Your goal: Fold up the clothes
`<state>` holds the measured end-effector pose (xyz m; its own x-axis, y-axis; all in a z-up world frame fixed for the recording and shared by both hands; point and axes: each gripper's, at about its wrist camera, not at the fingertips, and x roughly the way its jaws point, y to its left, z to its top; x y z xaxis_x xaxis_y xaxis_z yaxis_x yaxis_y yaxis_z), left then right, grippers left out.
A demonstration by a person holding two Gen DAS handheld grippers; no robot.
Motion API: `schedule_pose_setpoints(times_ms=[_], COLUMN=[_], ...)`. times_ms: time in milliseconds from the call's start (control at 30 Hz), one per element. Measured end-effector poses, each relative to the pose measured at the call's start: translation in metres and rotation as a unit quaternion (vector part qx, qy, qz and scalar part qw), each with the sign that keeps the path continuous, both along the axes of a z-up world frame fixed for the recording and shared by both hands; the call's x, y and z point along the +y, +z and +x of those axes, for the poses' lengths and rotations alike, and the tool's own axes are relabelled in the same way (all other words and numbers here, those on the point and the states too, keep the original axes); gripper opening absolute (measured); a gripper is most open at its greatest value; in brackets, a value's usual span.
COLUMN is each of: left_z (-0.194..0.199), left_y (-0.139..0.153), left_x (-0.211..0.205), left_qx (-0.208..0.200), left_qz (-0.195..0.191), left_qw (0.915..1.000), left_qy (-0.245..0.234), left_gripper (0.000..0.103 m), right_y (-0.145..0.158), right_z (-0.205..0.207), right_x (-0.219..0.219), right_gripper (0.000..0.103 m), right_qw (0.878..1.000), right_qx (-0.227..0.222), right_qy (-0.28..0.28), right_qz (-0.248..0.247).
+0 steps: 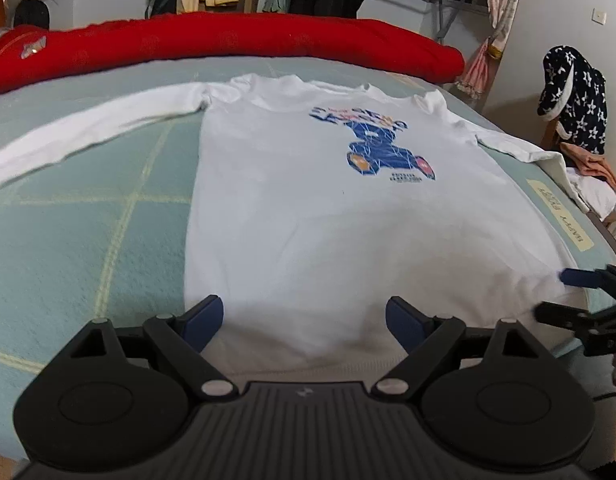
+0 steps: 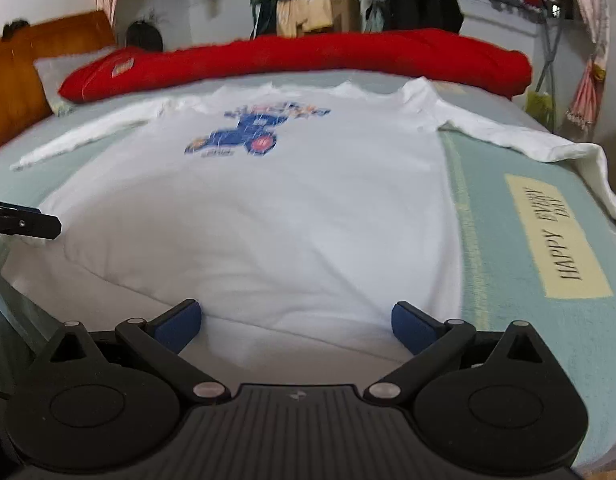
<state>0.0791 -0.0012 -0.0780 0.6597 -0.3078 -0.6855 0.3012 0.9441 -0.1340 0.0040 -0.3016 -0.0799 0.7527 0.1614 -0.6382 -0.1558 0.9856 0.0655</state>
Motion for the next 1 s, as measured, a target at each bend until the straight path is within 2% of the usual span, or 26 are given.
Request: schedule_pose_setpoints(times_ms=[100, 200, 333, 467, 567, 600, 633, 700, 800, 1000], left_z=[0.002, 0.004, 0.008, 0.006, 0.011, 0.015, 0.019, 0.025, 0.021, 0.003], left_y=[0.006, 0.001, -0.016, -0.003, 0.004, 0.001, -0.002, -0.010, -0.005, -0.005], left_x=[-0.010, -0.022, -0.016, -0.001, -0.003, -0.003, -0.004, 0.000, 0.013, 0.014], left_qx=[-0.016, -0.014, 0.015, 0.007, -0.016, -0.012, -0.004, 0.015, 0.007, 0.023], left_qz=[-0.006, -0.007, 0.021, -0.022, -0.020, -0.019, -0.019, -0.007, -0.031, -0.047], left_qw=[0.9996, 0.9992, 0.9995, 0.9996, 0.9997, 0.9997, 0.9997, 0.9985, 0.9962, 0.9983], left_qy=[-0.022, -0.036, 0.017, 0.017, 0.004, 0.007, 0.012, 0.053, 0.081, 0.024], left_gripper=[0.089, 0.090, 0.090, 0.090, 0.092, 0.092, 0.092, 0.091, 0.091, 0.092], right_y=[0.007, 0.010, -0.004, -0.007, -0.009, -0.009, -0.010, -0.010, -0.010, -0.011], right_z=[-0.003, 0.002, 0.007, 0.002, 0.004, 0.004, 0.003, 0.001, 0.001, 0.001], right_x=[0.000, 0.002, 0.001, 0.000, 0.004, 0.005, 0.006, 0.007, 0.006, 0.007], right_gripper=[0.103, 0.103, 0.103, 0.103, 0.103, 0.103, 0.103, 0.103, 0.103, 0.103], right_qw=[1.000, 1.000, 1.000, 1.000, 1.000, 1.000, 0.999, 0.999, 0.999, 0.999], right_qx=[-0.004, -0.009, 0.014, 0.005, 0.004, 0.003, 0.002, -0.002, -0.003, -0.006], right_qy=[-0.004, 0.002, -0.010, -0.002, -0.008, -0.009, -0.010, -0.009, -0.007, -0.007], right_qz=[-0.004, 0.005, -0.015, -0.021, -0.025, -0.028, -0.030, -0.031, -0.032, -0.033])
